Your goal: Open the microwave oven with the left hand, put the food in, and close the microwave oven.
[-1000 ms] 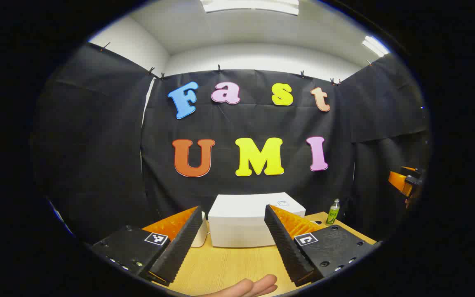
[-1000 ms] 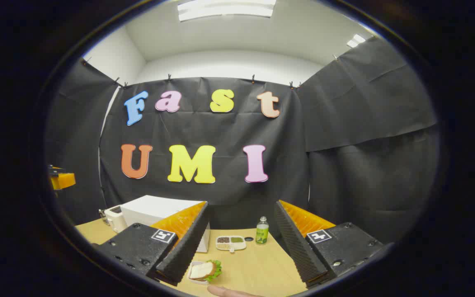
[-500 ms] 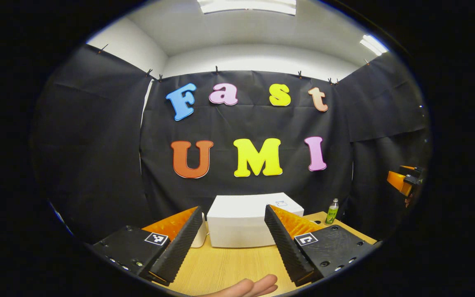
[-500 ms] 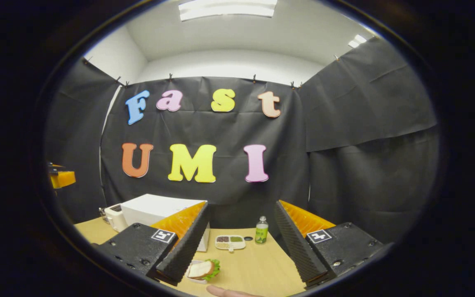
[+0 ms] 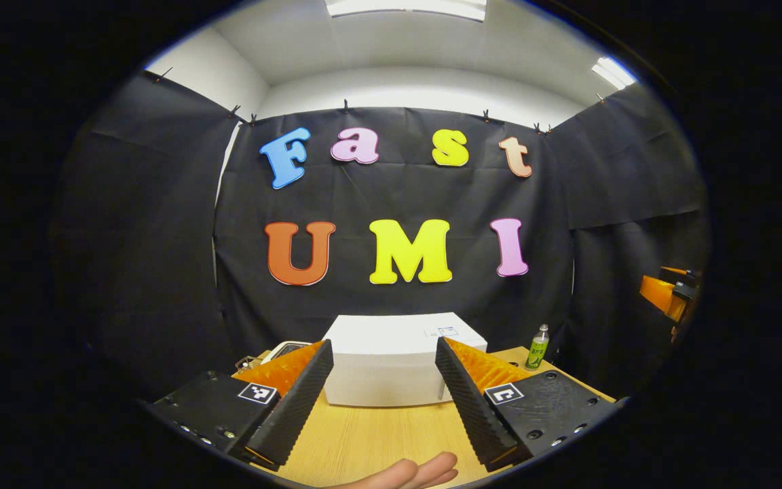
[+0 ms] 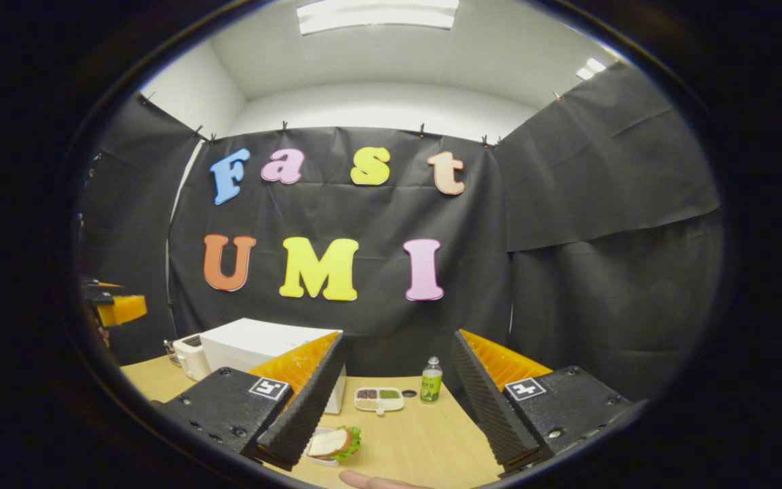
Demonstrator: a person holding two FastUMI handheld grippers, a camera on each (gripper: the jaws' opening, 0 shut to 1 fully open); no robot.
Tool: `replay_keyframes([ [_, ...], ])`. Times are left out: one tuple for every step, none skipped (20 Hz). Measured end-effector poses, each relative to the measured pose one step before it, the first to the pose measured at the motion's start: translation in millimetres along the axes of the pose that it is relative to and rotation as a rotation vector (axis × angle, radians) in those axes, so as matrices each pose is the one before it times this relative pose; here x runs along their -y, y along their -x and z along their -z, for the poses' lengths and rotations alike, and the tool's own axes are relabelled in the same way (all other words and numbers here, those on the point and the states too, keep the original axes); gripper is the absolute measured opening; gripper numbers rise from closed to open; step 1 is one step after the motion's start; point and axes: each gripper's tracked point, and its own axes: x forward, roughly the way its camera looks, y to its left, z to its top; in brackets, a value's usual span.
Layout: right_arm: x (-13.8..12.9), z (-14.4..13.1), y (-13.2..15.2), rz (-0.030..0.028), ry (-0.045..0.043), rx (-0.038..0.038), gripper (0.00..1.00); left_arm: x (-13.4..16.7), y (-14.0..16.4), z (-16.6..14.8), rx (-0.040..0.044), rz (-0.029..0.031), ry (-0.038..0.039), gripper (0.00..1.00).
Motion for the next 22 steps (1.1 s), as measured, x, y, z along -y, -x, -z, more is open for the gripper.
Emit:
replay_keyframes([
  [0.83,-0.01,-0.29,-0.00095,-0.00012,-0.00010,1.00,10.46,-8.56,5.64,-0.00371,0.01127,0.00057,0.95],
  [1.42,1.04,-0.12,-0.00103,-0.00020,0.00013,1.00,10.20,-8.74,6.56,-0.00818,0.01109,0.00190,0.95],
  [0.80,-0.02,0.82,-0.00228,0.00003,0.00045,1.00,9.85,-10.09,6.99,-0.00952,0.01225,0.00370,0.95],
  [0.76,-0.03,-0.35,-0.00223,-0.00044,0.00156,1.00,9.96,-9.28,6.76,-0.00740,0.01145,0.00303,0.95],
  [0.61,-0.33,0.56,-0.00231,0.00115,0.00008,1.00,9.23,-10.15,6.84,-0.00828,0.01499,0.00068,0.95],
  [1.45,1.32,0.97,-0.00283,0.00256,0.00158,1.00,8.33,-10.21,8.50,-0.01300,0.01469,-0.00318,0.95],
  [1.71,0.65,0.84,-0.00119,0.00281,-0.00018,1.00,4.31,-9.80,6.56,-0.00467,0.00273,-0.00289,0.95],
  [1.42,1.19,0.76,-0.00203,0.00080,-0.00065,1.00,3.84,-10.23,4.49,0.00171,0.00266,0.00163,0.95],
  [2.48,0.40,0.70,0.00186,-0.00463,0.00041,1.00,3.07,-10.53,6.66,0.00035,-0.00381,0.00273,0.95],
  [2.44,0.99,0.92,0.00222,-0.01233,-0.00023,1.00,4.20,-10.89,8.69,-0.00141,0.00086,0.00440,0.95],
  [1.90,1.22,2.10,-0.00039,-0.01749,-0.00092,1.00,5.11,-12.25,11.28,-0.00336,0.00262,0.00085,0.95],
  [1.33,1.43,1.01,-0.00177,-0.02150,-0.00170,0.95,3.44,-12.82,11.46,-0.00266,0.00393,-0.00063,0.95],
  [0.47,0.21,0.56,-0.00361,-0.01992,0.00112,1.00,2.52,-13.19,11.38,-0.00531,0.00025,-0.00761,0.95],
  [1.31,0.65,0.04,-0.00171,-0.00906,0.00156,0.95,2.76,-14.18,13.09,-0.00372,-0.00101,-0.00640,0.95],
  [1.23,0.32,0.09,-0.00220,0.00374,0.00361,0.95,-0.98,-14.22,12.31,-0.00016,-0.01850,-0.01331,0.95],
  [1.85,0.75,-0.38,-0.00156,0.00626,0.00383,0.94,-1.03,-12.94,9.01,0.01352,-0.02436,-0.00983,0.95],
  [0.08,-1.27,-0.80,-0.00887,0.00361,0.00719,1.00,3.20,-14.26,9.97,0.00794,-0.00747,-0.02185,0.96],
  [-0.20,0.69,-0.67,-0.00407,0.00426,0.00237,1.00,7.54,-12.17,13.52,-0.00301,0.00748,-0.01746,0.96],
  [1.55,0.14,-0.36,-0.00338,0.00642,0.00742,1.00,9.64,-11.83,12.89,-0.01054,0.02195,-0.00389,0.96],
  [0.85,-0.78,-0.13,-0.00341,0.00242,0.00780,1.00,7.38,-8.98,13.75,-0.02195,0.01879,0.00504,0.95],
  [2.18,1.14,-0.23,0.00032,0.00069,0.00338,1.00,4.19,-8.92,11.39,-0.01483,0.00584,0.01042,0.96],
  [3.15,3.43,-1.40,-0.00190,-0.00227,-0.00093,1.00,-1.44,-6.42,7.00,-0.00866,-0.01305,0.01328,0.96],
])
